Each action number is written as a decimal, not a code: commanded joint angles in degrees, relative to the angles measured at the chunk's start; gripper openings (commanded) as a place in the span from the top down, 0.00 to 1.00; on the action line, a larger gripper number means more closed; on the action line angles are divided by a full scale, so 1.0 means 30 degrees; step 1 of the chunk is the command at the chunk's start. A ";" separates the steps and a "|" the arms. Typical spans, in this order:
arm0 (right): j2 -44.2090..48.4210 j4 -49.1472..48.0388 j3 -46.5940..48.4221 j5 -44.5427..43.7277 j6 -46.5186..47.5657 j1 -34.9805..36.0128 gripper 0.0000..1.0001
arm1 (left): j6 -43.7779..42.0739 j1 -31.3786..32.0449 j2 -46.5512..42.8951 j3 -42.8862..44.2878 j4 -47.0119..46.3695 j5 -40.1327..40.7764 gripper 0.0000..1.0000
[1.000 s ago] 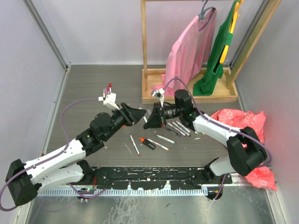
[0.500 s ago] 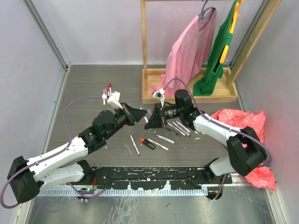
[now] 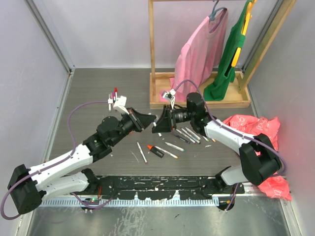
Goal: Open the pen caps
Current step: Open the pen cap from the pen.
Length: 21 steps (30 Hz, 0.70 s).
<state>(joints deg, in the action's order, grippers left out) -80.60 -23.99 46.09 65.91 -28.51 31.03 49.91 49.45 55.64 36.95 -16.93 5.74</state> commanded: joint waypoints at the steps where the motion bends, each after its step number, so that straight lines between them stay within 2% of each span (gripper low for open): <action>1: 0.0905 -0.1401 0.0339 -0.0073 -0.0419 -0.0116 0.65 | -0.0148 0.0012 -0.0267 -0.0099 -0.1414 -0.0471 1.00; 10: 0.0975 -0.1407 0.0298 -0.0057 -0.0475 -0.0205 0.68 | -0.0376 -0.0238 -0.0389 -0.0403 -0.1343 -0.0269 1.00; 17: 0.0528 -0.1001 0.0505 0.0253 -0.0460 -0.0177 0.92 | -0.0664 -0.0793 -0.0632 -0.0393 -0.1543 -0.0177 1.00; 21: 0.0229 -0.0646 0.0602 0.0382 -0.0474 0.0031 0.99 | -0.1344 -0.1686 -0.0732 -0.0184 -0.2199 -0.0055 1.00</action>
<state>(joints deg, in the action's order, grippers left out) -80.12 -25.26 46.09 65.23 -30.15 30.63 48.93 47.59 55.31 35.53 -17.67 3.81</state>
